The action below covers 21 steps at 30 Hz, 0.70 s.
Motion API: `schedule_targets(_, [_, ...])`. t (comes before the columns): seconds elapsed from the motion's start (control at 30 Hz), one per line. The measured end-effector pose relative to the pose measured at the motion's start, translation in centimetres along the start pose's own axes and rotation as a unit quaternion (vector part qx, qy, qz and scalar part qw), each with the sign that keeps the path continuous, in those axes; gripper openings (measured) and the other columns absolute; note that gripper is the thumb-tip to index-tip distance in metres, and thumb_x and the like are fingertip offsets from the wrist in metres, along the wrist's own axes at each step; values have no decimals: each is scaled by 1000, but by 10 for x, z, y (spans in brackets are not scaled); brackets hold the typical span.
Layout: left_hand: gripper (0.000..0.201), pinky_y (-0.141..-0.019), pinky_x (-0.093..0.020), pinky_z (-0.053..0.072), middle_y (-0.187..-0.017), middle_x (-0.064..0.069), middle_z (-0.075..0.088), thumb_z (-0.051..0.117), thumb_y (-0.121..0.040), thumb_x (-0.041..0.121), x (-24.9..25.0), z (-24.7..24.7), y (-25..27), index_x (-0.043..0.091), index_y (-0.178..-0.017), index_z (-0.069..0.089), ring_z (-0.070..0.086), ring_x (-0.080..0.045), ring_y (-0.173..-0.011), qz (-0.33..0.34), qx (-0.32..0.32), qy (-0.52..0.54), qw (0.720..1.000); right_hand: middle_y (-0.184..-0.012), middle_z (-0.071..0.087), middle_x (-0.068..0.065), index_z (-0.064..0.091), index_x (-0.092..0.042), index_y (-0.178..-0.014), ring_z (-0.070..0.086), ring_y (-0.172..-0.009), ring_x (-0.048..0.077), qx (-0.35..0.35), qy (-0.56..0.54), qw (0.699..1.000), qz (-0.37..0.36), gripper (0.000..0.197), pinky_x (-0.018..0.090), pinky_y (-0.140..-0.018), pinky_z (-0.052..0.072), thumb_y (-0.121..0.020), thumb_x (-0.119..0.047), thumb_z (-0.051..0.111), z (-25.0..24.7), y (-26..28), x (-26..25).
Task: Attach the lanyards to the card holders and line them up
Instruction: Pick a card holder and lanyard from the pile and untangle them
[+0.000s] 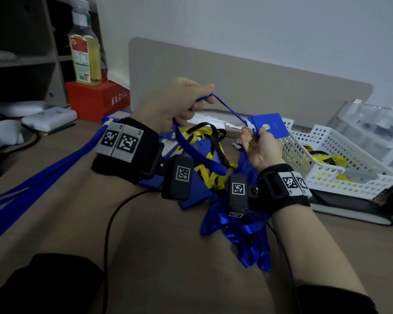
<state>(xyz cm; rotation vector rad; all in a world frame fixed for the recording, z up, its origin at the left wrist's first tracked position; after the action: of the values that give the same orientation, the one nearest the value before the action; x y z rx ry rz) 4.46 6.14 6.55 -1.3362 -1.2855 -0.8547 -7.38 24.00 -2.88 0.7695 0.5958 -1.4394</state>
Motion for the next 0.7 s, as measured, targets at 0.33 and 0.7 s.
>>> schedule_targets(0.33, [32, -38, -17, 15, -44, 10, 35, 52, -98, 33, 3, -11, 9, 16, -73, 63, 20, -6, -37, -2, 28, -79, 996, -88, 63, 13, 49, -3, -105, 63, -67, 19, -17, 37, 999, 16, 16, 31, -54, 56, -103, -12, 37, 6, 3, 14])
schedule_targets(0.7, [32, -38, -17, 17, -58, 2, 41, 54, -96, 37, -15, -55, 40, 10, -88, 70, 23, -11, -42, -93, 51, -238, 965, -75, 64, 4, 53, -14, -91, 66, -50, 12, -171, 220, 955, 105, 12, 24, -45, 48, -100, -20, 47, 108, 25, 64])
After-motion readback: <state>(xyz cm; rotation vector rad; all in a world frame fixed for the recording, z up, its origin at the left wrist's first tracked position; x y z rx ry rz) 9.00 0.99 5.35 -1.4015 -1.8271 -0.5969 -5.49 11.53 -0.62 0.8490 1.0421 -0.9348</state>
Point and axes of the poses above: each hand's wrist, its own y-axis away from the middle knuckle, its own z-axis out of the palm, x = y × z, the point moved 6 cm from there along -y, towards the middle knuckle
